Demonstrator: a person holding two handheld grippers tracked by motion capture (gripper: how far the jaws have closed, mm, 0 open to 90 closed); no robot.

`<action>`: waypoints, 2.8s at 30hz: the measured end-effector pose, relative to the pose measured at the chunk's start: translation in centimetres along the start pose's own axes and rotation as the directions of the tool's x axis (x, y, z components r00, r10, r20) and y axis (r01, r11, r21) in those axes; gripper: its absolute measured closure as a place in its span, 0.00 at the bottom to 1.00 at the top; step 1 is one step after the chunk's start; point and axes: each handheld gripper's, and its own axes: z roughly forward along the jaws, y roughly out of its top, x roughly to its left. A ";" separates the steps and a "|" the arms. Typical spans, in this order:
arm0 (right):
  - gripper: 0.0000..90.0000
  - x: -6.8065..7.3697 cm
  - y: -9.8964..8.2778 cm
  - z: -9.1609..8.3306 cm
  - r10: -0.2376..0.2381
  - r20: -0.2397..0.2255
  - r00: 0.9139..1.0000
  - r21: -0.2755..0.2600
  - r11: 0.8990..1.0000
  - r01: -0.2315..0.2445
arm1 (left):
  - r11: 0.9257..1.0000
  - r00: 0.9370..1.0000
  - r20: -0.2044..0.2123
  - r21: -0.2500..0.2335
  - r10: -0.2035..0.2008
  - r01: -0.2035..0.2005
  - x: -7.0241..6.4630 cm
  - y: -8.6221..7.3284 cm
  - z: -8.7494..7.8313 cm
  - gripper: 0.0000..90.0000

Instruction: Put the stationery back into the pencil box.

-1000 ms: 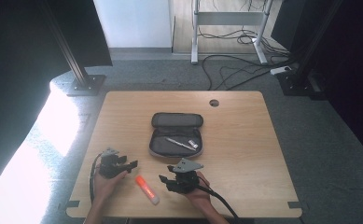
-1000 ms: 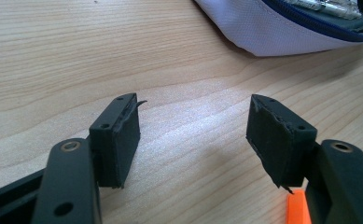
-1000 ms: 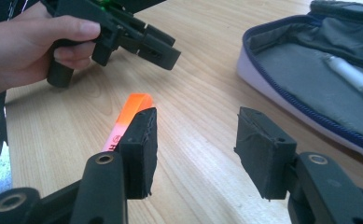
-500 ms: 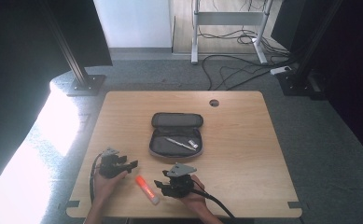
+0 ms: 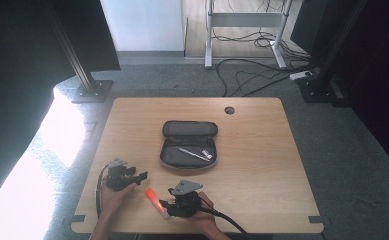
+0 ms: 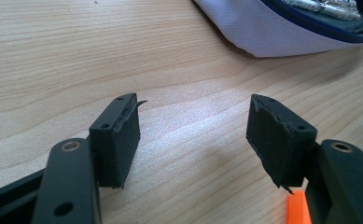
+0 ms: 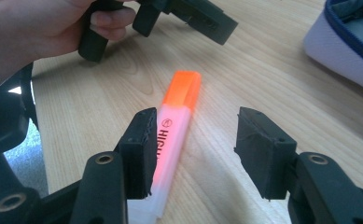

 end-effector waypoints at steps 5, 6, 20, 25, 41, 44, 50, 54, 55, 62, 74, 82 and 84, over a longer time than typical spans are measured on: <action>0.53 0.6 -0.1 0.4 -0.010 -0.004 1.000 0.012 1.000 0.010 | 1.000 1.000 0.000 -0.001 -0.002 0.002 0.0 0.0 0.0 0.39; 0.53 0.7 -0.1 0.5 -0.012 -0.006 1.000 0.017 1.000 0.012 | 1.000 1.000 0.000 -0.002 -0.002 0.002 0.0 0.0 0.0 0.39; 0.53 1.4 -0.6 1.4 -0.016 -0.016 1.000 0.063 0.998 0.017 | 1.000 1.000 -0.002 -0.003 -0.006 0.006 0.2 0.0 -0.1 0.39; 0.53 1.7 -0.8 1.8 -0.029 -0.009 1.000 0.091 0.995 0.030 | 1.000 1.000 -0.002 -0.005 -0.009 0.009 0.2 0.0 -0.1 0.39; 0.63 2.7 -0.9 2.2 -0.095 0.045 0.994 0.121 0.989 0.089 | 1.000 1.000 -0.001 -0.006 -0.018 0.018 0.4 0.0 -0.2 0.39; 0.69 2.7 -1.0 2.1 -0.097 0.059 0.994 0.123 0.988 0.089 | 1.000 1.000 -0.002 -0.006 -0.020 0.020 0.5 0.0 -0.2 0.39; 0.72 2.7 -1.0 2.0 -0.099 0.069 0.993 0.124 0.988 0.090 | 1.000 1.000 -0.002 -0.006 -0.021 0.021 0.5 0.0 -0.2 0.39; 0.73 2.6 -0.9 2.0 -0.100 0.069 0.993 0.124 0.988 0.091 | 1.000 1.000 -0.002 -0.006 -0.020 0.020 0.5 0.0 -0.2 0.39; 0.73 2.6 -0.9 2.0 -0.098 0.069 0.993 0.125 0.988 0.089 | 1.000 1.000 -0.002 -0.007 -0.020 0.020 0.5 0.0 -0.2 0.39; 0.73 2.2 -0.6 1.6 -0.072 0.038 0.997 0.113 0.991 0.067 | 1.000 1.000 0.000 -0.010 -0.020 0.020 0.5 0.0 -0.1 0.39; 0.73 1.5 0.2 0.1 -0.064 0.047 0.997 0.069 0.996 0.061 | 1.000 1.000 -0.001 -0.009 -0.018 0.018 0.5 0.0 -0.1 0.39; 0.73 1.3 0.5 -0.3 -0.065 0.053 0.996 0.053 0.997 0.062 | 1.000 1.000 -0.002 -0.007 -0.017 0.017 0.4 0.0 -0.1 0.39; 0.73 1.2 0.5 -0.5 -0.065 0.056 0.996 0.048 0.997 0.062 | 1.000 1.000 -0.001 -0.008 -0.017 0.017 0.4 0.0 -0.1 0.39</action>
